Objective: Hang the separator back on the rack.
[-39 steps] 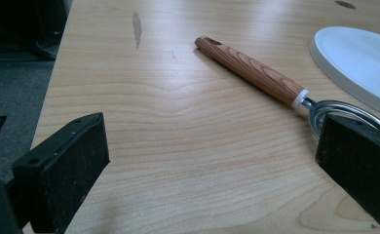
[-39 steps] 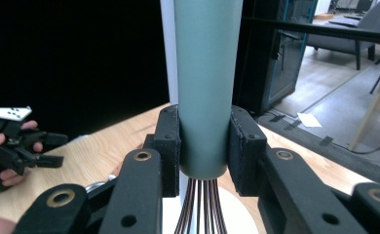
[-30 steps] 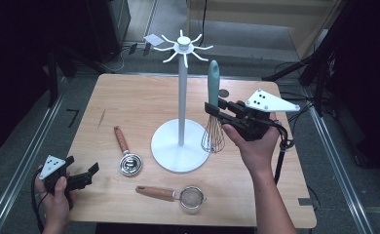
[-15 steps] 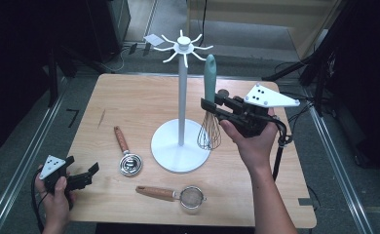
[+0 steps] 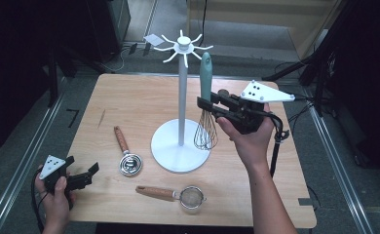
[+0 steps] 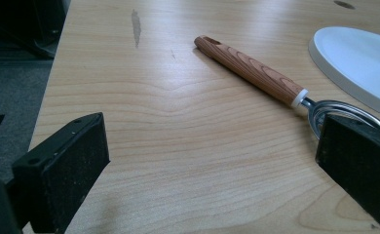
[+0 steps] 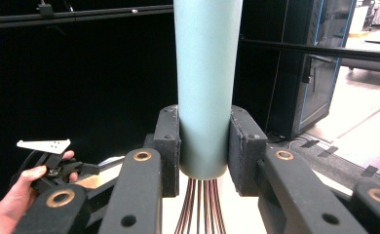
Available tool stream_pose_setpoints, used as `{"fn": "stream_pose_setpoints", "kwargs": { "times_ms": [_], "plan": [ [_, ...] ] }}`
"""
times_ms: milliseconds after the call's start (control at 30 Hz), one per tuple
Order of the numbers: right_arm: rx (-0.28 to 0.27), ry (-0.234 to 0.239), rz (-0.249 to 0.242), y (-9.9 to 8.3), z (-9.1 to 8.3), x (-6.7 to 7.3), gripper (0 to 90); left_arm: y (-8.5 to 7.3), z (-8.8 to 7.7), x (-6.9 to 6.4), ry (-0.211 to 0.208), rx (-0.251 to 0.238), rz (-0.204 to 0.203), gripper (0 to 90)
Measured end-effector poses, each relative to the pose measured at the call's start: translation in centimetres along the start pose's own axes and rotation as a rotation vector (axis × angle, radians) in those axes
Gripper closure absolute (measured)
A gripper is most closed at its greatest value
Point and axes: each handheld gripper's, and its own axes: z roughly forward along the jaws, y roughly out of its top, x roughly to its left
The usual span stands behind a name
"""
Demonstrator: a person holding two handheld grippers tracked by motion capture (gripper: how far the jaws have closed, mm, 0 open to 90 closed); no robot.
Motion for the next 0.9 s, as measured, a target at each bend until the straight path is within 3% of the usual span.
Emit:
{"fn": "stream_pose_setpoints", "kwargs": {
  "times_ms": [467, 667, 733, 900],
  "plan": [
    [-0.003, 0.005, -0.002, -0.3, 0.8, 0.1, 71.0, 0.0, 0.0, 0.0, 0.002, 0.002, 0.001, 0.0],
    [-0.028, -0.039, -0.041, -0.7, 1.0, 0.3, 70.1, 0.0, 0.0, 0.0, 0.001, 0.003, 0.003, 0.0],
    [-0.039, -0.080, -0.056, -0.8, 1.1, 0.5, 65.3, 0.0, 0.0, 0.0, 0.002, 0.005, 0.002, 0.0],
    [-0.041, -0.112, -0.078, -0.8, 1.2, 1.0, 61.9, 0.0, 0.1, -0.1, 0.004, 0.004, 0.002, 0.0]
  ]
}}
